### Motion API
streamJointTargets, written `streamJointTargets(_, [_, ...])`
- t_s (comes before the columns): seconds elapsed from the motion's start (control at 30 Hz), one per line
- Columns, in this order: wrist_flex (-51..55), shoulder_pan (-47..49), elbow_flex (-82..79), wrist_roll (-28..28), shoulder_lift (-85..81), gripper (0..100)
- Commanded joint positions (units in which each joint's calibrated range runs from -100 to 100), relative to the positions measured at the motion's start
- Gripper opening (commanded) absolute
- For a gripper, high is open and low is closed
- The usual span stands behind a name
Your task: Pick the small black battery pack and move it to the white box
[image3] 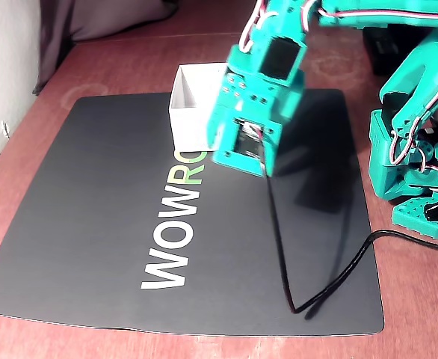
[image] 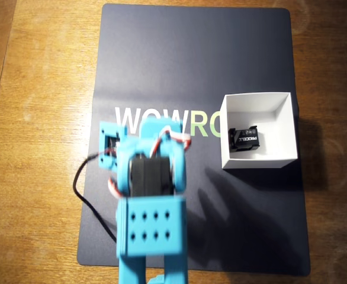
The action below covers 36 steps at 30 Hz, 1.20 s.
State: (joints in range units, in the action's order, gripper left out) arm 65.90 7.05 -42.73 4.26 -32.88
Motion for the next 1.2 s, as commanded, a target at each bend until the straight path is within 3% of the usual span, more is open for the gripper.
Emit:
streamJointTargets(0.0, [-0.95, 0.4, -6.84, -0.05, -9.16, 14])
streamJointTargets(0.57, [-0.16, -0.42, -34.32, -0.21, -42.3, 14])
streamJointTargets(0.97, [2.55, 0.4, -38.23, -0.43, -48.0, 14])
streamJointTargets(1.17, [3.69, 0.4, -38.32, -4.99, -50.63, 14])
